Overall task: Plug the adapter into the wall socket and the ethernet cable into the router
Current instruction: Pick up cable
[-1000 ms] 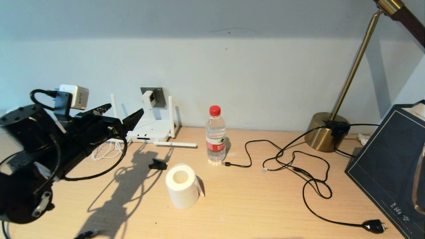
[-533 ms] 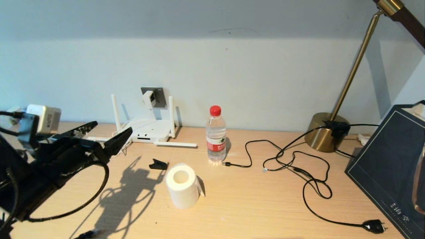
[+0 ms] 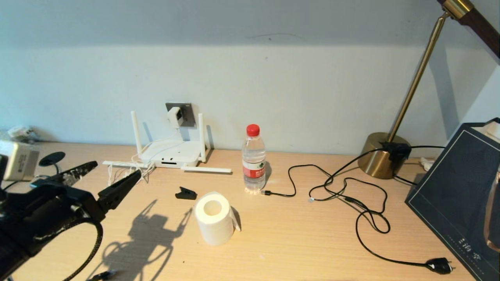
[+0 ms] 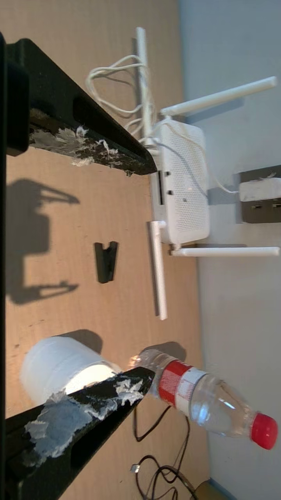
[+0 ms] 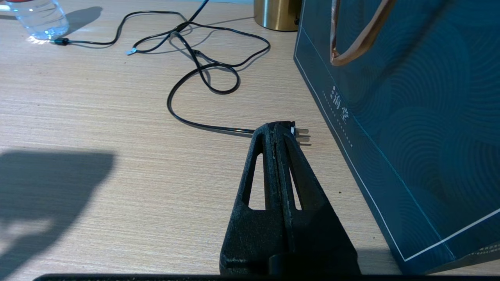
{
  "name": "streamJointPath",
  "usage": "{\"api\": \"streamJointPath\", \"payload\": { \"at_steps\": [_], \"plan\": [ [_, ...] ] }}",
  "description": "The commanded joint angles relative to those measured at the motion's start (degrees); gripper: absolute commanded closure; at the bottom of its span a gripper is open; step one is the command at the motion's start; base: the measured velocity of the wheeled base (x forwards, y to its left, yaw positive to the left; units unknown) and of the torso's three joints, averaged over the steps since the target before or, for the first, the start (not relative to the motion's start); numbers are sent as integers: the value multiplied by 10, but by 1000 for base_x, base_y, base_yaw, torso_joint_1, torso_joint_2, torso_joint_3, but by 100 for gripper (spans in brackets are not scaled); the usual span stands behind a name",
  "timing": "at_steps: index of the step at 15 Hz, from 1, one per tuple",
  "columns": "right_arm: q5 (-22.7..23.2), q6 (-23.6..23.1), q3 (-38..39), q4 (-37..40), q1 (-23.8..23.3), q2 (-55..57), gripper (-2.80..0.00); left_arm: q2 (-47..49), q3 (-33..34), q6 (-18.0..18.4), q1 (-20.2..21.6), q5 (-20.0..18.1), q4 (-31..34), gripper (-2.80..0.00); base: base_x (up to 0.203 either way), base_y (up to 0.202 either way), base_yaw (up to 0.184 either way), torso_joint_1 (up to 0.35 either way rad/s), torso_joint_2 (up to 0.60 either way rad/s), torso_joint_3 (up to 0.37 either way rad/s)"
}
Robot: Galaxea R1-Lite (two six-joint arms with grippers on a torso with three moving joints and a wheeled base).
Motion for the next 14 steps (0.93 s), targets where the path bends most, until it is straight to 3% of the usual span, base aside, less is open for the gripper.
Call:
{"api": "streamJointPath", "payload": {
  "at_steps": [1, 3, 7, 10, 12, 14],
  "plan": [
    [0, 0, -1, 0, 0, 0, 0, -65, 2, -7, 6, -2, 76, -280, 0, 0, 0, 0, 0, 0],
    [0, 0, -1, 0, 0, 0, 0, -67, -7, 8, 17, 4, 114, -280, 0, 0, 0, 0, 0, 0],
    [0, 0, 0, 0, 0, 0, 0, -16, -28, 81, 70, 8, 139, -280, 0, 0, 0, 0, 0, 0],
    [0, 0, 0, 0, 0, 0, 0, 61, -96, 189, 109, 10, 140, -280, 0, 0, 0, 0, 0, 0],
    [0, 0, 0, 0, 0, 0, 0, 76, -130, 244, 120, -38, 175, -280, 0, 0, 0, 0, 0, 0],
    [0, 0, -1, 0, 0, 0, 0, 58, -136, 329, 122, -88, 271, -280, 0, 0, 0, 0, 0, 0]
  ]
}}
